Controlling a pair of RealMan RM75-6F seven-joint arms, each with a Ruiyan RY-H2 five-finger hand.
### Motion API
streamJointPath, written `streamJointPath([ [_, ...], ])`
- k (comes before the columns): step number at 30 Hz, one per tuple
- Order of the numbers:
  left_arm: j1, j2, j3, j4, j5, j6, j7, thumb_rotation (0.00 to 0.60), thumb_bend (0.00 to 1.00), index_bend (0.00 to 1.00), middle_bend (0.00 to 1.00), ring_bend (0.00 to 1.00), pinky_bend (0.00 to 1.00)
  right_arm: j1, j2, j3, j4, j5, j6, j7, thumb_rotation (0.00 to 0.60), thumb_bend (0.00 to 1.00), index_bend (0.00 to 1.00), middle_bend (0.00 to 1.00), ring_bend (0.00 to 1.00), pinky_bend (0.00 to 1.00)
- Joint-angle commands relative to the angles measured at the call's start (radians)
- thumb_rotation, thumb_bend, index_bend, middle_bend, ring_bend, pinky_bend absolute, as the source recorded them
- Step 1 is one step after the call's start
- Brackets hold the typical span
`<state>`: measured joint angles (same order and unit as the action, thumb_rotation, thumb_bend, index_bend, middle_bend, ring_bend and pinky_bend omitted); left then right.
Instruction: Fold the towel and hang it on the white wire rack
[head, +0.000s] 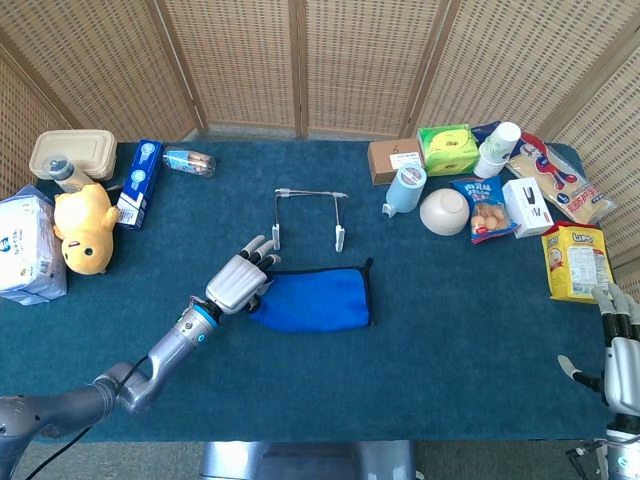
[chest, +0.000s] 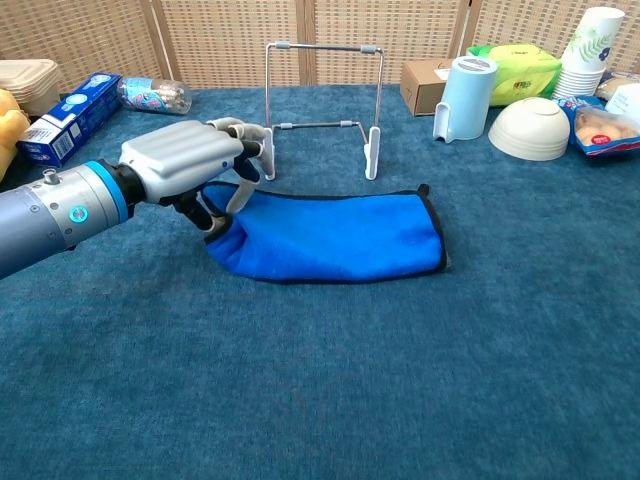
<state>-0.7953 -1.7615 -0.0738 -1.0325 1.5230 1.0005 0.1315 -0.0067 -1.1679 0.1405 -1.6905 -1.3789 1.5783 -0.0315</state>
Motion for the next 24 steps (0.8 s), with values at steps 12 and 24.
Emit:
streamJointPath([
  [12,0.004,0.042,0.023,-0.037,-0.033,-0.068,0.019,0.600,0.41,0.24,0.05,0.00,0.00,-0.002,-0.003,0.002,-0.001,0.000,0.002,-0.002,0.600,0.10,0.00,0.03,0.00,0.00],
  [24,-0.024,0.005,0.016,-0.002,-0.003,-0.047,0.035,0.600,0.41,0.32,0.08,0.00,0.00,-0.010,0.003,0.002,-0.008,0.001,0.010,-0.002,0.600,0.10,0.00,0.03,0.00,0.00],
])
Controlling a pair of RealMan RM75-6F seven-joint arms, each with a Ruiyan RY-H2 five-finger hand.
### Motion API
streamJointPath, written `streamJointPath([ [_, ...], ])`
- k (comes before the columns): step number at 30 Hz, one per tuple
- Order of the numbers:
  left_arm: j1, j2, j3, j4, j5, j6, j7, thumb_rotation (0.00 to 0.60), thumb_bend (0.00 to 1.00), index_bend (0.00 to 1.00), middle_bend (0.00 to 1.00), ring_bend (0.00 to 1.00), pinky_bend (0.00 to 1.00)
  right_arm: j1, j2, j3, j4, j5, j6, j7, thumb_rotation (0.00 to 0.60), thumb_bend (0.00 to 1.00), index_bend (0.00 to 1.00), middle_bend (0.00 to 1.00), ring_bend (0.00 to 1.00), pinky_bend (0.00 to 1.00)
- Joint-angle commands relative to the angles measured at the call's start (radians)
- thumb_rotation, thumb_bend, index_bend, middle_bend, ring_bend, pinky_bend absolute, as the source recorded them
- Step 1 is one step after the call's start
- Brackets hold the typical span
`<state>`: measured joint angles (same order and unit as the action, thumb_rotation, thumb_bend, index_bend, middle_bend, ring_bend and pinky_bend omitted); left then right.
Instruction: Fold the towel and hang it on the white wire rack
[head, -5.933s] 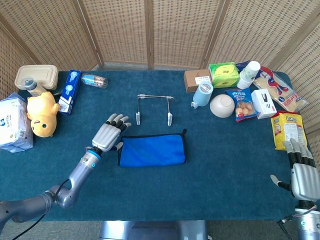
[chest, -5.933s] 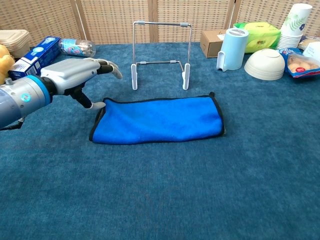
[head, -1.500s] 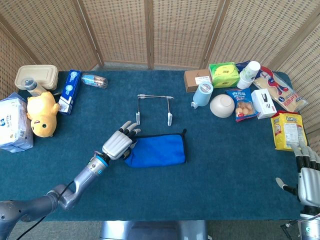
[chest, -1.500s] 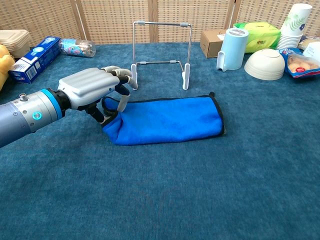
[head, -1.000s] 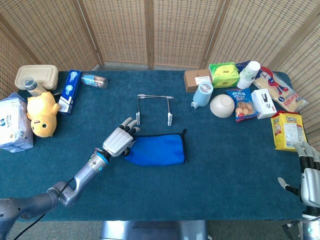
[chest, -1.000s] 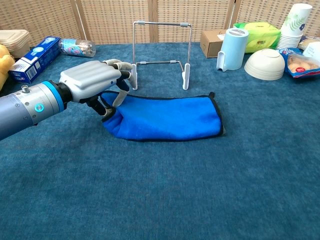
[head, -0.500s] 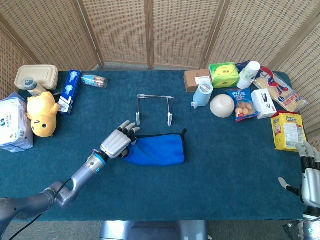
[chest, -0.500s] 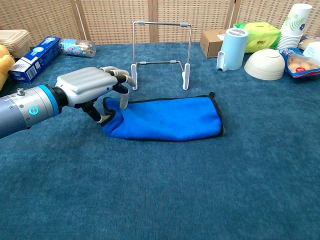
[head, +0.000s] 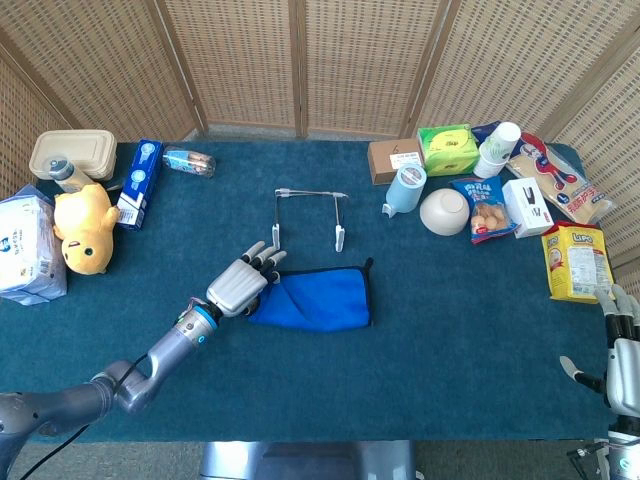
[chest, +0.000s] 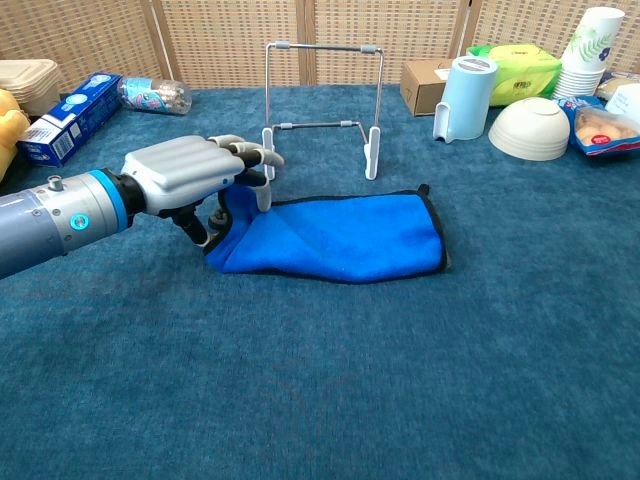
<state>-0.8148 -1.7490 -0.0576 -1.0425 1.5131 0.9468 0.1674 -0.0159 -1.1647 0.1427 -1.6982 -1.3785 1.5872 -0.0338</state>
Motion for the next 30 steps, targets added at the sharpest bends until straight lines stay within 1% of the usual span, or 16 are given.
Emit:
streamJointPath([
  [1,-0.006,-0.012,0.000,0.013,0.011,0.012,-0.002,0.600,0.41,0.33,0.09,0.00,0.00,-0.003,0.001,0.000,0.000,0.001,0.003,0.001,0.600,0.10,0.00,0.03,0.00,0.00],
  [6,-0.008,-0.033,0.004,0.042,0.036,0.048,-0.019,0.600,0.40,0.50,0.15,0.00,0.00,-0.012,0.008,0.001,-0.001,0.001,0.014,0.009,0.600,0.10,0.00,0.03,0.00,0.00],
  [9,-0.004,-0.037,0.007,0.051,0.041,0.060,-0.023,0.600,0.41,0.57,0.18,0.00,0.00,-0.014,0.009,0.001,-0.001,0.001,0.016,0.016,0.600,0.10,0.00,0.03,0.00,0.00],
  [12,0.000,-0.038,0.008,0.053,0.041,0.067,-0.026,0.600,0.42,0.62,0.20,0.00,0.00,-0.015,0.009,0.002,0.000,-0.001,0.017,0.019,0.600,0.09,0.00,0.03,0.00,0.00],
  [16,0.005,-0.029,0.001,0.042,0.037,0.083,-0.033,0.600,0.43,0.65,0.22,0.01,0.00,-0.015,0.007,0.004,0.000,-0.003,0.018,0.019,0.600,0.10,0.00,0.03,0.00,0.00],
  [21,0.014,0.005,-0.020,-0.015,0.030,0.118,-0.042,0.600,0.45,0.68,0.26,0.05,0.00,-0.015,0.009,0.007,0.000,-0.003,0.021,0.019,0.600,0.09,0.00,0.03,0.00,0.00],
  [28,0.026,0.090,-0.061,-0.144,0.021,0.176,-0.025,0.600,0.45,0.70,0.30,0.09,0.00,-0.014,0.008,0.011,0.006,-0.006,0.022,0.031,0.600,0.10,0.00,0.03,0.00,0.00],
  [30,0.030,0.115,-0.076,-0.191,0.013,0.190,-0.030,0.600,0.45,0.71,0.33,0.14,0.01,-0.014,0.007,0.011,0.009,-0.007,0.022,0.034,0.600,0.09,0.00,0.03,0.00,0.00],
])
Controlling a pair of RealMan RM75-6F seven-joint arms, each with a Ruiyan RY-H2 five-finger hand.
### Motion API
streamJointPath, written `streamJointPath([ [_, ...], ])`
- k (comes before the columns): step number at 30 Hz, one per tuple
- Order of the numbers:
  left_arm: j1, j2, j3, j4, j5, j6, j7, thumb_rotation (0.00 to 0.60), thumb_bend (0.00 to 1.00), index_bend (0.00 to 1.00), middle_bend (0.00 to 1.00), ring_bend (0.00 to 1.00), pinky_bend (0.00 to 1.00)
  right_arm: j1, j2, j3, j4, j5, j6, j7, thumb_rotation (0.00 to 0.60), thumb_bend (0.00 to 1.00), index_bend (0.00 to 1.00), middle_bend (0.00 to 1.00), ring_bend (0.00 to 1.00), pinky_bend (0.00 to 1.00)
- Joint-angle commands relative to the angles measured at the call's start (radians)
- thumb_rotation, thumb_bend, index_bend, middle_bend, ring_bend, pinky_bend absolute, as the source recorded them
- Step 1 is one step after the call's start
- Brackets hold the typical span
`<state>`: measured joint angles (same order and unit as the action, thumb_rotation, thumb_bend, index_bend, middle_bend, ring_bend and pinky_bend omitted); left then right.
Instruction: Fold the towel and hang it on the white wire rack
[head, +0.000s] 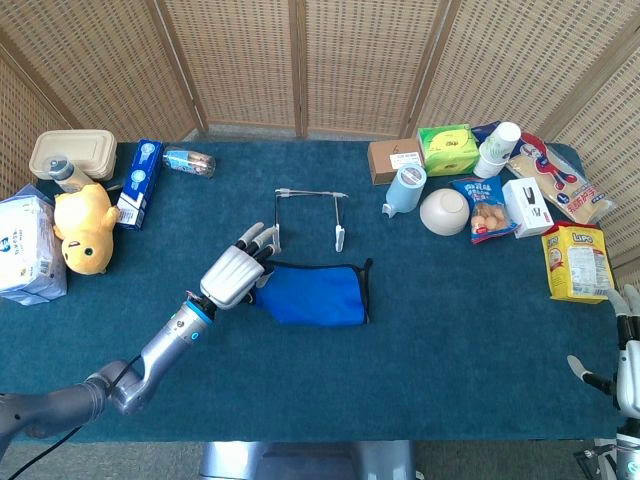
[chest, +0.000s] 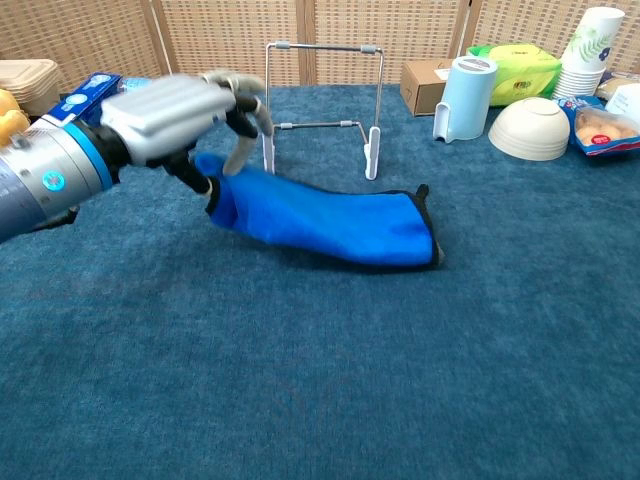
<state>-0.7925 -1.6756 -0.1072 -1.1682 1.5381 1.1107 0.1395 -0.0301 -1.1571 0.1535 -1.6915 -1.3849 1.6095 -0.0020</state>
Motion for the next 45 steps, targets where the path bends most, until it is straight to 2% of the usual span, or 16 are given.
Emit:
streamJointPath([
  [1,0.011,0.065,-0.040,-0.108,-0.019,0.035,-0.005,0.600,0.45,0.71,0.33,0.15,0.01,0.000,-0.002,0.000,0.005,-0.001,-0.001,0.006,0.600,0.09,0.00,0.03,0.00,0.00],
  [6,0.010,0.178,-0.122,-0.313,-0.071,0.056,0.037,0.600,0.46,0.72,0.34,0.17,0.02,0.003,-0.009,0.000,0.024,-0.006,-0.008,0.032,0.600,0.09,0.00,0.03,0.00,0.00],
  [11,-0.012,0.248,-0.224,-0.462,-0.197,0.032,0.129,0.600,0.48,0.73,0.34,0.16,0.03,0.004,-0.022,-0.004,0.055,-0.009,-0.016,0.066,0.600,0.09,0.00,0.03,0.00,0.00],
  [17,-0.064,0.298,-0.336,-0.572,-0.394,-0.008,0.243,0.600,0.50,0.73,0.35,0.16,0.03,0.005,-0.032,-0.006,0.091,-0.008,-0.026,0.103,0.600,0.09,0.00,0.03,0.00,0.00],
  [22,-0.105,0.320,-0.396,-0.627,-0.546,-0.015,0.313,0.600,0.50,0.74,0.36,0.16,0.03,0.005,-0.039,-0.006,0.116,-0.010,-0.031,0.131,0.600,0.09,0.00,0.03,0.00,0.00],
  [28,-0.165,0.315,-0.428,-0.647,-0.687,-0.010,0.370,0.600,0.51,0.74,0.36,0.16,0.03,0.003,-0.049,-0.005,0.154,0.003,-0.044,0.171,0.600,0.09,0.00,0.03,0.00,0.00],
  [35,-0.234,0.285,-0.436,-0.613,-0.803,0.005,0.422,0.600,0.52,0.74,0.35,0.16,0.02,0.001,-0.056,-0.001,0.180,0.011,-0.047,0.195,0.600,0.09,0.00,0.03,0.00,0.00],
  [40,-0.318,0.235,-0.456,-0.503,-0.916,-0.009,0.456,0.600,0.52,0.74,0.34,0.15,0.02,-0.007,-0.061,-0.001,0.191,0.026,-0.051,0.205,0.600,0.09,0.00,0.03,0.00,0.00],
  [45,-0.388,0.187,-0.459,-0.382,-0.981,-0.021,0.483,0.600,0.53,0.74,0.33,0.14,0.01,-0.016,-0.060,-0.003,0.191,0.030,-0.045,0.204,0.600,0.09,0.00,0.03,0.00,0.00],
])
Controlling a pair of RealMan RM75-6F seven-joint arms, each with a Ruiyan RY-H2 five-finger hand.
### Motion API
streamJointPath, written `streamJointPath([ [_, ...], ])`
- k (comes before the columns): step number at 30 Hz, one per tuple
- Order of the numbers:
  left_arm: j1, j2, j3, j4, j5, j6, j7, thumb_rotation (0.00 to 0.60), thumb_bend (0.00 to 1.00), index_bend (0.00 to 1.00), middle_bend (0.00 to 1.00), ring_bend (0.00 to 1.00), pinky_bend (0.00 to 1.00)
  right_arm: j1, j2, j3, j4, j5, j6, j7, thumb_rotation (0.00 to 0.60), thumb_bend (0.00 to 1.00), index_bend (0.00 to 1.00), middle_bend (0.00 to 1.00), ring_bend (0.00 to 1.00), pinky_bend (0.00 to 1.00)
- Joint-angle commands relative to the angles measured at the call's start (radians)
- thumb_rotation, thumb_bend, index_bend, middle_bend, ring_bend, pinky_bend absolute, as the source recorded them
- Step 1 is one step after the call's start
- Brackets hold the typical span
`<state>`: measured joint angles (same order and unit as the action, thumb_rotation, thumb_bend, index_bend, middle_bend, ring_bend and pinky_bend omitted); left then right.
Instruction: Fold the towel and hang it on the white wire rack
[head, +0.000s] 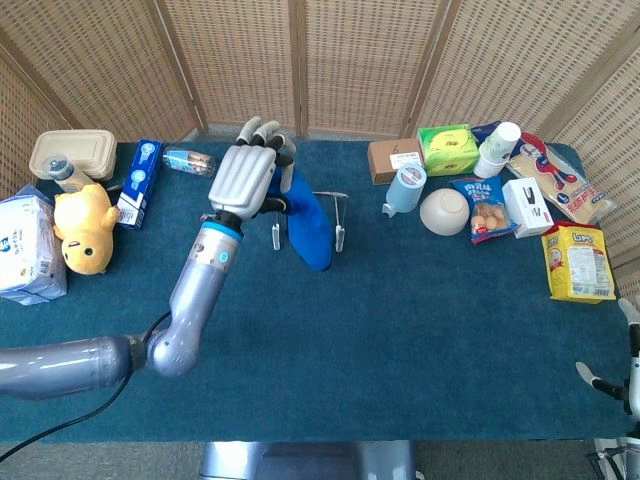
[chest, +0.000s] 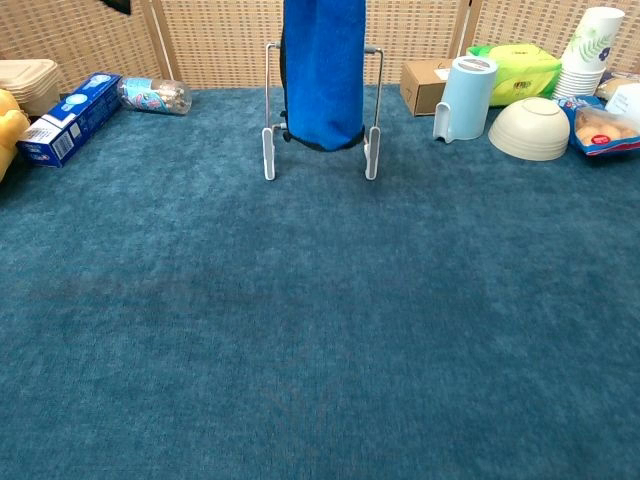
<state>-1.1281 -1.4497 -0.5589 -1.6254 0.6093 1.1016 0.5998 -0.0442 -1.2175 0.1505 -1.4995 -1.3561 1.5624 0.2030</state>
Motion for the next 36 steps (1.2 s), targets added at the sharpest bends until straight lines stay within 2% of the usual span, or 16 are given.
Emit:
streamJointPath([
  [1,-0.064,-0.048,-0.008,0.099,-0.063,-0.016,0.026,0.600,0.53,0.74,0.33,0.14,0.01,-0.004,0.002,0.000,-0.003,0.002,0.004,-0.001,0.600,0.09,0.00,0.03,0.00,0.00],
  [6,-0.133,-0.116,-0.003,0.262,-0.128,-0.062,0.040,0.600,0.53,0.74,0.33,0.14,0.00,-0.016,0.008,-0.001,-0.016,0.011,0.011,-0.015,0.600,0.09,0.00,0.03,0.00,0.00],
  [12,-0.200,-0.195,0.008,0.441,-0.155,-0.103,0.046,0.600,0.53,0.74,0.33,0.14,0.00,-0.026,0.013,0.000,-0.031,0.021,0.015,-0.029,0.600,0.09,0.00,0.03,0.00,0.00],
  [29,-0.320,-0.360,-0.016,0.869,-0.161,-0.230,-0.005,0.600,0.52,0.73,0.32,0.14,0.00,-0.047,0.032,0.003,-0.077,0.036,0.032,-0.075,0.600,0.09,0.00,0.03,0.00,0.00],
  [36,-0.344,-0.420,-0.016,1.000,-0.145,-0.275,-0.015,0.600,0.52,0.72,0.32,0.13,0.00,-0.053,0.036,0.005,-0.087,0.039,0.035,-0.082,0.600,0.09,0.00,0.03,0.00,0.00],
])
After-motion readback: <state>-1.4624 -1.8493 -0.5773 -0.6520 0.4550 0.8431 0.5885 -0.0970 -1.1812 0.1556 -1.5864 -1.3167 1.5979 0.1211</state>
